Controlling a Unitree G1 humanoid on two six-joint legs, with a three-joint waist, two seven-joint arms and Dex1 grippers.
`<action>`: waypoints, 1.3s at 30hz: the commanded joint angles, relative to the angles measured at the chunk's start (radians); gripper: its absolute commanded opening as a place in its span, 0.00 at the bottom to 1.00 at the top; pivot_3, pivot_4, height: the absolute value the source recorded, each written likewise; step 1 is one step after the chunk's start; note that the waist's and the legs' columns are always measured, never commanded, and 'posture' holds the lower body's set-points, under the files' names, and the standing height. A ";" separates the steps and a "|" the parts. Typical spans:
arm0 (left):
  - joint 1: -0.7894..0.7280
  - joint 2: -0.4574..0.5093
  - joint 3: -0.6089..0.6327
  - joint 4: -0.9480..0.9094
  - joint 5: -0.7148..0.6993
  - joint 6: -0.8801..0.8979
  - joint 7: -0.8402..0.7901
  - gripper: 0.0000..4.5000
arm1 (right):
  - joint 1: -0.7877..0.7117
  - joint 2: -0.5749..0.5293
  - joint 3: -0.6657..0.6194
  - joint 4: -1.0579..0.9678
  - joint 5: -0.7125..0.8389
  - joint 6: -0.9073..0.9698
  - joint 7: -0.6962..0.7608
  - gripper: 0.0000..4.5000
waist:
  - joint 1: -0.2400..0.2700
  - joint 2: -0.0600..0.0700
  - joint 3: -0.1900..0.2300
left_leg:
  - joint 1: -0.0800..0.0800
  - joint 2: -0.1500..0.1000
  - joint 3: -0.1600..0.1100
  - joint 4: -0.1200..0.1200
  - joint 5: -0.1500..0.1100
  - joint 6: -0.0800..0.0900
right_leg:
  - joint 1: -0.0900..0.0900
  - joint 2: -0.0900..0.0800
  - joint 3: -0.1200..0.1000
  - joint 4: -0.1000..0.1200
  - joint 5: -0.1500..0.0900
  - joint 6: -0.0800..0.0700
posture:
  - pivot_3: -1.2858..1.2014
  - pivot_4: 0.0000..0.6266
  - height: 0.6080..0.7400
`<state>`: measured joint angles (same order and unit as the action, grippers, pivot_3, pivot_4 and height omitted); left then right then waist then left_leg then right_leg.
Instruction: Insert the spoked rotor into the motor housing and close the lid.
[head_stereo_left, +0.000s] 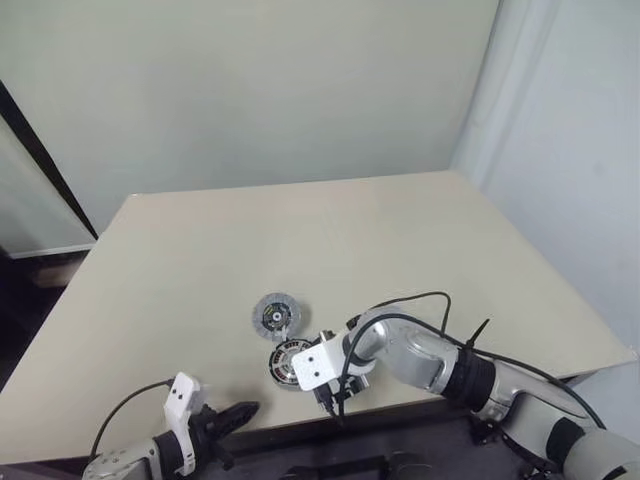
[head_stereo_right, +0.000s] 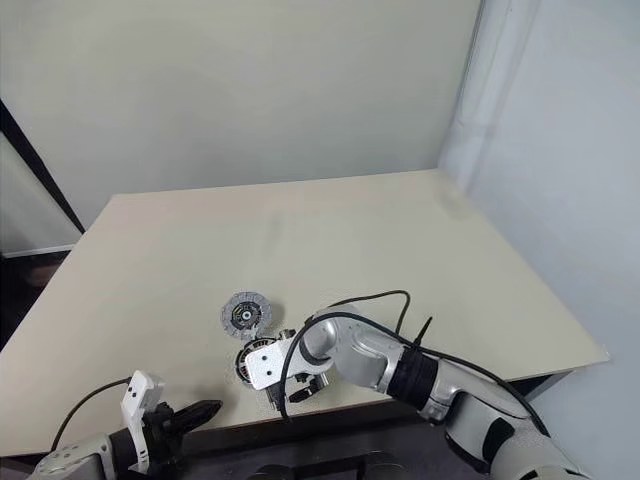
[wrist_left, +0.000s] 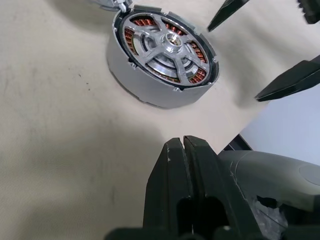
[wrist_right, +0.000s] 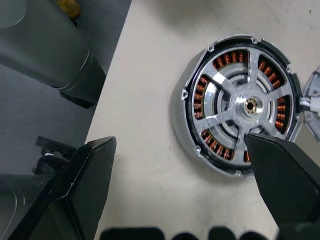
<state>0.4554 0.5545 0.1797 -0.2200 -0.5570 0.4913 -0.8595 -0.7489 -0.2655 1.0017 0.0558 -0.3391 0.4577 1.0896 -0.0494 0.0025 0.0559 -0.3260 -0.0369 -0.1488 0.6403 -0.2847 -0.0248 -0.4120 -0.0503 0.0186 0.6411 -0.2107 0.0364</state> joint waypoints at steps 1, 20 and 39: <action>-0.003 0.014 0.003 -0.038 0.000 -0.002 -0.005 0.00 | 0.001 0.024 -0.024 0.036 -0.019 -0.018 -0.018 0.96 | 0.000 0.000 0.000 | 0.000 0.000 0.000 0.000 0.000 0.000 | 0.000 0.000 0.000 0.000 0.000 0.000 | 0.52 0.00 1.00; -0.015 0.005 0.000 -0.027 0.004 -0.009 0.000 0.00 | 0.103 0.122 -0.112 0.057 -0.011 0.123 -0.072 0.02 | 0.000 0.000 0.000 | 0.002 0.001 0.000 0.001 0.000 0.000 | 0.001 0.000 -0.001 0.001 0.000 0.000 | 0.52 0.00 1.00; -0.040 -0.017 -0.003 0.010 0.018 -0.043 0.006 0.00 | 0.174 0.408 -0.304 0.022 0.179 0.689 -0.265 0.01 | -0.001 0.000 0.000 | -0.003 0.002 0.000 -0.003 -0.001 -0.002 | -0.008 0.001 -0.001 0.001 0.000 0.000 | 0.52 0.00 1.00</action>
<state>0.4231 0.5367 0.1722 -0.1932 -0.5440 0.4666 -0.8548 -0.5751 0.1077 0.7213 0.0924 -0.2062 1.1346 0.8425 -0.0500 0.0023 0.0556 -0.3300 -0.0353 -0.1485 0.6372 -0.2860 -0.0268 -0.4211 -0.0495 0.0173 0.6423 -0.2102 0.0369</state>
